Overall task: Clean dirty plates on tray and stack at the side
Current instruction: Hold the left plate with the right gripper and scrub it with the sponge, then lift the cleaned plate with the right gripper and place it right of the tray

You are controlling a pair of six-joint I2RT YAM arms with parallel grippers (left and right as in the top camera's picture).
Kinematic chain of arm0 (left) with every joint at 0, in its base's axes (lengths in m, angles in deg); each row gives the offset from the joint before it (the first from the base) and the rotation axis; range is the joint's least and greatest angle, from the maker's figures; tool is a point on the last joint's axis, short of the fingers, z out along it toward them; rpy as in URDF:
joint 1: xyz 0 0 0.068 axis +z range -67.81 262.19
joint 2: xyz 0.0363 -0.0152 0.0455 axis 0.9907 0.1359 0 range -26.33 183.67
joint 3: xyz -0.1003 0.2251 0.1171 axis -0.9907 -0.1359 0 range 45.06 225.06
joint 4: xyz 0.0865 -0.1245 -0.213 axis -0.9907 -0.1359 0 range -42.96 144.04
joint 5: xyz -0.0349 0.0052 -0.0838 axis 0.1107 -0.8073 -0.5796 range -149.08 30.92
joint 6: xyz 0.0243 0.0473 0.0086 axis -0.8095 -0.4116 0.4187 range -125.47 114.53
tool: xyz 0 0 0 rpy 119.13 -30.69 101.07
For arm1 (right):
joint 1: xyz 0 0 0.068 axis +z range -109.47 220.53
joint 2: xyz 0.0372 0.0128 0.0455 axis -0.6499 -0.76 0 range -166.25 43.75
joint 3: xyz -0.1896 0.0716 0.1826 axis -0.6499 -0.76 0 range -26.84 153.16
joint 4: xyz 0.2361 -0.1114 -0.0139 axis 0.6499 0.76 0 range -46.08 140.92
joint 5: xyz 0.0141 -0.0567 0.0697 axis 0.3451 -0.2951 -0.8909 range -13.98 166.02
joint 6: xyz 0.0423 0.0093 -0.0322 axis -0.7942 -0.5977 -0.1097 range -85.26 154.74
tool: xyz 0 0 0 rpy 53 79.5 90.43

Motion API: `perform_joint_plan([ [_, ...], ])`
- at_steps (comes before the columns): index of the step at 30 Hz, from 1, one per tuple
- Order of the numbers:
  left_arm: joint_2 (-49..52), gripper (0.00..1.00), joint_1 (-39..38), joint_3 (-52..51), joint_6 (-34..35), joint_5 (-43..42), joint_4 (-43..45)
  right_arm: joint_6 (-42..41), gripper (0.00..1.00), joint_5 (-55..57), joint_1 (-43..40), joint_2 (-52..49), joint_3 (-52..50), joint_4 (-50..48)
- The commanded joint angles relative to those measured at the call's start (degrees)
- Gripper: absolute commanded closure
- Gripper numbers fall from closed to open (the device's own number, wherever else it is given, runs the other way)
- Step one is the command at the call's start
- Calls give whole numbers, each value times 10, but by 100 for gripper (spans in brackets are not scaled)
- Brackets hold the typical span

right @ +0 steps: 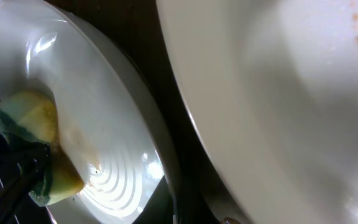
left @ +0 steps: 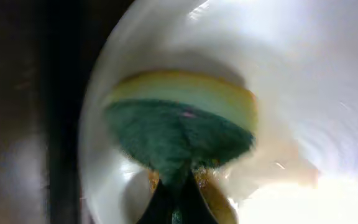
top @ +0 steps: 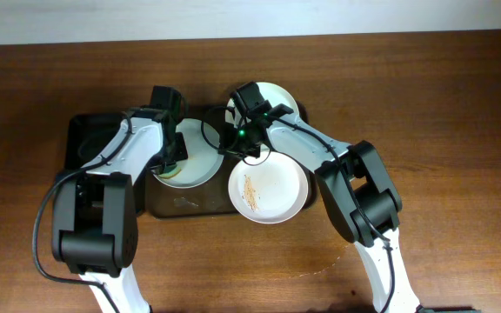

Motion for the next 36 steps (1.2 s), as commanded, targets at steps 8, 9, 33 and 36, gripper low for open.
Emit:
perform_joint_plan([
  [8, -1, 99, 3, -68, -187, -203, 216, -3, 96, 1, 0, -15, 5, 0],
  [9, -1, 99, 3, -70, -148, -157, 231, -3, 96, 1, 0, -15, 5, 0],
  [33, -45, 99, 39, 48, -192, -306, 77, -3, 96, 1, 0, -15, 5, -1],
  [36, -59, 99, 85, 111, -192, -299, -42, 1, 96, -2, 0, -15, 5, 0],
])
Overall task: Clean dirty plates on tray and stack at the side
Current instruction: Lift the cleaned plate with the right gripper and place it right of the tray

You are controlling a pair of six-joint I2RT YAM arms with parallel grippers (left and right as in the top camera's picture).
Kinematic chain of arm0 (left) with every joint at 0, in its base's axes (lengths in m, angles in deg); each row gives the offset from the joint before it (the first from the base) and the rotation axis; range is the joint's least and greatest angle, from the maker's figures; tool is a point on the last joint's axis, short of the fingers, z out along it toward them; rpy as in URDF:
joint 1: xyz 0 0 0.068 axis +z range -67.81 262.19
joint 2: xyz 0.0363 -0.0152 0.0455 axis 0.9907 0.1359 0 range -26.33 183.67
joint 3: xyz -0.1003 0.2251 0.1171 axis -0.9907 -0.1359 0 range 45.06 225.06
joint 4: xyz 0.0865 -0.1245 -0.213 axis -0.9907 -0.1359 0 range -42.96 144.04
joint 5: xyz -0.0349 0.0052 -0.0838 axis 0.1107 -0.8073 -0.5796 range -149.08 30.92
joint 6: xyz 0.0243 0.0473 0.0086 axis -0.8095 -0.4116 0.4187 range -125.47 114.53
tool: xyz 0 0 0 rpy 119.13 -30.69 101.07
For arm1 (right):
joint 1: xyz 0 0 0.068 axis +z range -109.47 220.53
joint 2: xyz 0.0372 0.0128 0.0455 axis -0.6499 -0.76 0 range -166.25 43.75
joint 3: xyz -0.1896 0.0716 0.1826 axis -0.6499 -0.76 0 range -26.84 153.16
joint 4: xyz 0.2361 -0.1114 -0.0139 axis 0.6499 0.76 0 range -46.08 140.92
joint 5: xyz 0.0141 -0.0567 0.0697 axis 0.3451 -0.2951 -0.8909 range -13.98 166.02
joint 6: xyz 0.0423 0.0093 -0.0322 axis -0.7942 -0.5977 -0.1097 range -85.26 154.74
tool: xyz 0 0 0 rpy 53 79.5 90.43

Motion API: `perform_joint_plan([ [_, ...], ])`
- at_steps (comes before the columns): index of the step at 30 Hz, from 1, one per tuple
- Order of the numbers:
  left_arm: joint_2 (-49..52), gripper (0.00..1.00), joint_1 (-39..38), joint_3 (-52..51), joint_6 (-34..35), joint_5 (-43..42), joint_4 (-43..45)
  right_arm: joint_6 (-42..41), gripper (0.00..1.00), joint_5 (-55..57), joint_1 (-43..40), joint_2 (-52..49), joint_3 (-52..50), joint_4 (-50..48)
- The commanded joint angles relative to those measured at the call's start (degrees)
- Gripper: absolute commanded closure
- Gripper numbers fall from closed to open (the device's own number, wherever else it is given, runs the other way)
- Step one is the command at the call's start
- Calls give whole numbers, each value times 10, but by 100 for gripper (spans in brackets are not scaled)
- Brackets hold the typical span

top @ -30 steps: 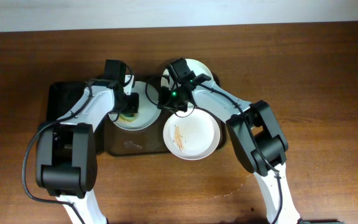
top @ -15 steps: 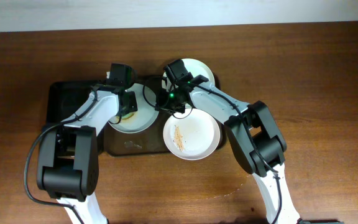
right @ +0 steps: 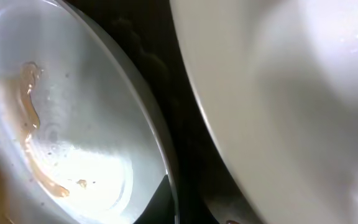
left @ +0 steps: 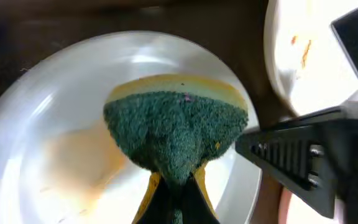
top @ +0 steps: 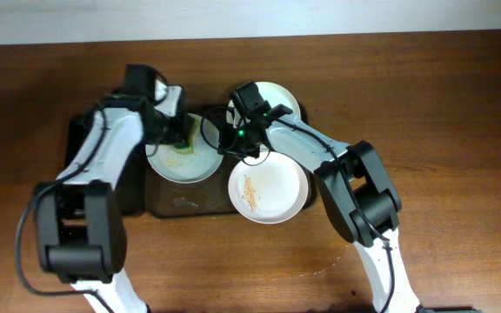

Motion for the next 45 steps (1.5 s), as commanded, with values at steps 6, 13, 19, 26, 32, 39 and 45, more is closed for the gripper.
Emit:
perform_joint_plan([
  [6, -33, 99, 151, 80, 57, 160, -201, 38, 96, 3, -2, -12, 27, 15],
  [13, -29, 99, 179, 64, 73, 162, -170, 56, 96, 62, 16, -9, 43, 40],
  [19, -29, 99, 179, 16, 75, 162, -119, 174, 96, 254, 49, 16, 210, 244],
  [26, -29, 99, 179, -1, 75, 162, -95, 187, 96, 538, 111, 17, 299, 330],
  [32, -29, 99, 179, -1, 75, 163, -82, 186, 96, 894, 205, 17, 312, 357],
  [39, -29, 99, 179, -1, 75, 162, -80, 186, 96, 1003, 253, 17, 312, 357],
  [45, -29, 99, 179, -1, 75, 162, -80, 156, 96, 1003, 252, 17, 312, 362],
])
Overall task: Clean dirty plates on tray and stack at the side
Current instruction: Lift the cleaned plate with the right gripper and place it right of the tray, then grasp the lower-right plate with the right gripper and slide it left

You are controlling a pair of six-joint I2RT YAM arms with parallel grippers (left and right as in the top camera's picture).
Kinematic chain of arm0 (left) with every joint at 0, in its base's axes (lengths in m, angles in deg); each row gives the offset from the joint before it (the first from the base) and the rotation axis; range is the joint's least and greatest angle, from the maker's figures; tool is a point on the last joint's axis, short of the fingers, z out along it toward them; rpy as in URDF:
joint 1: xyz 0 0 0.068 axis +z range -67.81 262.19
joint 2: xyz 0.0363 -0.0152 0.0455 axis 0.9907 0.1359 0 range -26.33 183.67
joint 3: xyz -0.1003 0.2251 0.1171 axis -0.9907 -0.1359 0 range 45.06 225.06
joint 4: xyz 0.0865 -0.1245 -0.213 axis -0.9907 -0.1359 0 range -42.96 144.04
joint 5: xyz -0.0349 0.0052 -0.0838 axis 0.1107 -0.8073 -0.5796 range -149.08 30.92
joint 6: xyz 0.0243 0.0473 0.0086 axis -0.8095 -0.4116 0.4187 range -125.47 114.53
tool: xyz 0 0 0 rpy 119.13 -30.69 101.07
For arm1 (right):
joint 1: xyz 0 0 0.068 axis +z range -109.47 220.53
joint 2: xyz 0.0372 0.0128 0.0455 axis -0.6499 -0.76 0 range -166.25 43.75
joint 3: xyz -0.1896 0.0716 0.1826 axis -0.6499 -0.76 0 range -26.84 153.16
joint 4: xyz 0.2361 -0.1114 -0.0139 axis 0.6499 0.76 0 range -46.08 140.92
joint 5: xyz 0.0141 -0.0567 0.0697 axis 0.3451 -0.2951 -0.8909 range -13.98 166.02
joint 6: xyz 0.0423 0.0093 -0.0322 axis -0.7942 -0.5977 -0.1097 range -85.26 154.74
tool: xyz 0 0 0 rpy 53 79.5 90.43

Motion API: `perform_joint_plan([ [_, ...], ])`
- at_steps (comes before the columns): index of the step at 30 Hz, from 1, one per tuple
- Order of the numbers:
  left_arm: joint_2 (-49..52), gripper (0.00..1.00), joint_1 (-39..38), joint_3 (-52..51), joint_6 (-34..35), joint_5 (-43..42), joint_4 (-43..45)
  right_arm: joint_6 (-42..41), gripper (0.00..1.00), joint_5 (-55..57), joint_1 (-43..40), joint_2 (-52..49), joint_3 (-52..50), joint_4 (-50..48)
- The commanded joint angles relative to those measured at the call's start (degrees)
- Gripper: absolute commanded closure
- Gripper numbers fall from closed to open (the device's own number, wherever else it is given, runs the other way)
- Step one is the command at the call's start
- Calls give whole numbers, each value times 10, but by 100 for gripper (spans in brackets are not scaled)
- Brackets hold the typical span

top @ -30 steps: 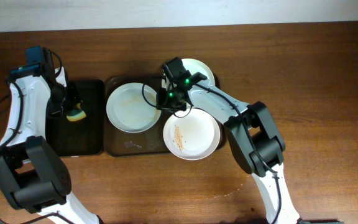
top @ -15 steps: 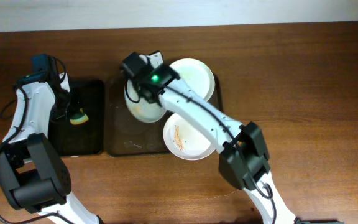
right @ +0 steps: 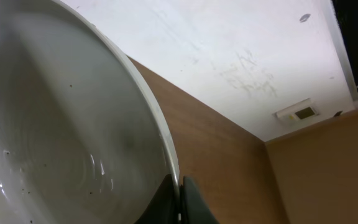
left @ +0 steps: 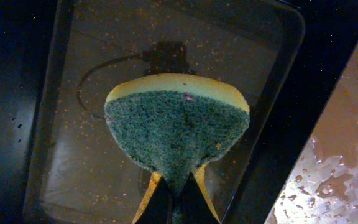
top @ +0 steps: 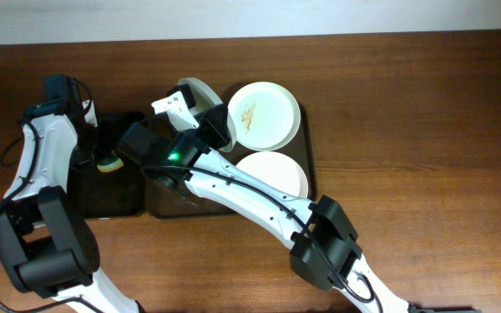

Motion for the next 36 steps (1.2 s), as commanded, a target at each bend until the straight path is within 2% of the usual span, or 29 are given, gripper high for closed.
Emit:
perform_joint_plan([
  [1, -11, 99, 1, -5, 7, 2, 2, -50, 96, 21, -1, 17, 15, 11],
  [4, -11, 99, 1, -5, 7, 2, 2, -68, 96, -45, -10, 24, 15, 24],
  [9, -11, 99, 1, -5, 7, 2, 2, -68, 96, -261, -88, 80, 15, 24],
  [12, -11, 99, 1, -5, 7, 2, 2, -67, 96, -390, -167, 134, 15, 35],
  [16, -11, 99, -1, -5, 7, 2, 2, -56, 96, -571, -322, 169, 15, 97],
  [18, -11, 99, -1, -5, 7, 2, 2, -57, 96, -588, -397, 166, 10, 139],
  [19, -11, 99, -1, -5, 7, 2, 2, -57, 96, -595, -462, 165, -6, 161],
  [21, -11, 99, -1, -5, 7, 2, 2, -57, 96, -597, -556, 159, -55, 165],
  [22, -11, 99, -1, -5, 7, 2, 3, -57, 96, -596, -575, 158, -72, 160],
  [25, -11, 99, -1, -5, 7, 2, 6, -57, 96, -611, -647, 158, -193, 89],
  [29, -11, 99, -1, -5, 7, 2, 10, -56, 96, -624, -675, 158, -329, -19],
  [30, -11, 99, -1, -5, 7, 2, 10, -57, 90, -624, -675, 158, -346, -29],
  [32, -11, 99, -1, -5, 7, 2, 11, -56, 62, -624, -675, 158, -351, -25],
  [33, -11, 99, -1, -5, 7, 2, 12, -43, 57, -630, -676, 162, -341, -12],
  [36, -11, 99, -1, -5, 7, 2, 14, 14, 54, -713, -674, 178, -269, 58],
])
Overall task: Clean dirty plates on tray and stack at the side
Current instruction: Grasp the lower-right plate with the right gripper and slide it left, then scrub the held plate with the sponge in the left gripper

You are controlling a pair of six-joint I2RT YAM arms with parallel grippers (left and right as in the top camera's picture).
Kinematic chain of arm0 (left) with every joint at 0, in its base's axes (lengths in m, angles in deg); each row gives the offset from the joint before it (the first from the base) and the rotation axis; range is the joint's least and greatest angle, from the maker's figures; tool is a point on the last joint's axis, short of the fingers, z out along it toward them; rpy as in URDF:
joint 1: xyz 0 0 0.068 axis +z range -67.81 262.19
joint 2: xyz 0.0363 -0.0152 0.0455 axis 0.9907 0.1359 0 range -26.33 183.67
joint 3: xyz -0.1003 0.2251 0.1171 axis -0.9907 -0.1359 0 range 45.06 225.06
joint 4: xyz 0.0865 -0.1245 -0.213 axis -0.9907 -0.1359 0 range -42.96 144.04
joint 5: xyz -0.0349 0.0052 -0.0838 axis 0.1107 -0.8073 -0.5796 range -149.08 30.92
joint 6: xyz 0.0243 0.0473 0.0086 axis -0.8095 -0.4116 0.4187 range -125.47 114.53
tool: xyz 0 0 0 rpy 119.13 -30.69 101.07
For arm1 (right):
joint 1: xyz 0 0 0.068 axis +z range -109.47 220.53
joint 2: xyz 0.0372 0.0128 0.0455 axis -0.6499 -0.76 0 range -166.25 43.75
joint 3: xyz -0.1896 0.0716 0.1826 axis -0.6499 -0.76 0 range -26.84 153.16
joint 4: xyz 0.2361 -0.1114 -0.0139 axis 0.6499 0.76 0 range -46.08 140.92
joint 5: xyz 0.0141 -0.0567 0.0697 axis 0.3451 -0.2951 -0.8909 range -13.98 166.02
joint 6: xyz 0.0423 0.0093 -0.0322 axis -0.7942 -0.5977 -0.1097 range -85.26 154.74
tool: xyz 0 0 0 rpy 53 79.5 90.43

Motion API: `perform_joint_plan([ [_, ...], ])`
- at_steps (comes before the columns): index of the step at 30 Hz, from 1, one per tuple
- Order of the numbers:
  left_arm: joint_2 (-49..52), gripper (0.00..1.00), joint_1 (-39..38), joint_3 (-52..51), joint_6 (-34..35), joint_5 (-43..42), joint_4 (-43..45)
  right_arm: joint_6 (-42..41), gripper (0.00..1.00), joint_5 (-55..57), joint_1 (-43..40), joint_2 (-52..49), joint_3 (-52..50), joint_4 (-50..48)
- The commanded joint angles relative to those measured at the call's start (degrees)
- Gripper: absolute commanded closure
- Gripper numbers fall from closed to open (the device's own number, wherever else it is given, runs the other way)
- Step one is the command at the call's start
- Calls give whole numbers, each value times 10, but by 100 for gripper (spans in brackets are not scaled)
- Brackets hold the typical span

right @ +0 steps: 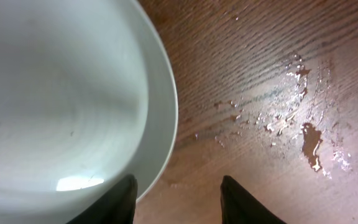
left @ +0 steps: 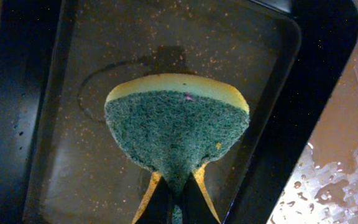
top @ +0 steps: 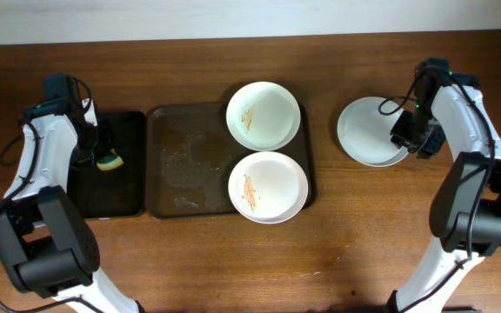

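Observation:
Two dirty white plates sit on the brown tray (top: 181, 161): a far one (top: 263, 115) and a near one (top: 268, 188), both with orange smears. A clean white plate (top: 368, 132) (right: 61, 99) lies on the table to the right of the tray. My right gripper (top: 410, 137) (right: 178, 199) is open at that plate's right rim, its fingers astride the edge. My left gripper (top: 104, 156) (left: 178, 196) is shut on a green-and-yellow sponge (left: 176, 127) above the black basin (top: 107, 165).
The black basin (left: 23, 124) holds shallow speckled water. Water drops lie on the wood (right: 291, 112) right of the clean plate. The tray's left half is wet and bare.
My right arm, then over the tray's left with a plate held on edge, now reaches to the table's right; that plate lies flat there and the gripper is open. The left gripper still holds the sponge over the basin.
My left gripper pressed the sponge on a smeared plate on the tray while the right gripper held its rim. Then the sponge sat further up the plate. Later the sponge hung over the basin and the right gripper held the plate up. Now it lies right of the tray.

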Motion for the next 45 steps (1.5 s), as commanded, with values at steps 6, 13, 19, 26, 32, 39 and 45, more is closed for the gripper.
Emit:
perform_joint_plan([
  [6, -11, 99, -1, -5, 7, 2, 3, 138, 53, -254, 115, 58, 68, 86],
  [13, -11, 99, -1, -5, 7, 2, 3, 72, 54, -173, 272, 53, -120, -29],
  [19, -11, 99, -1, -5, 7, 2, 3, 47, 57, -177, 313, 53, -192, -134],
  [26, -11, 99, 0, -5, 7, 2, 3, 51, 96, -207, 344, 53, -194, -138],
  [32, -11, 99, 0, -5, 7, 2, 9, -75, 96, -260, 414, 53, -130, -216],
  [39, -26, 99, -1, 53, -35, -71, -3, -233, 96, -104, 490, 19, -130, -331],
  [45, -70, 99, -59, 62, -60, -109, -10, -244, 96, -120, 482, -19, -123, -385],
])
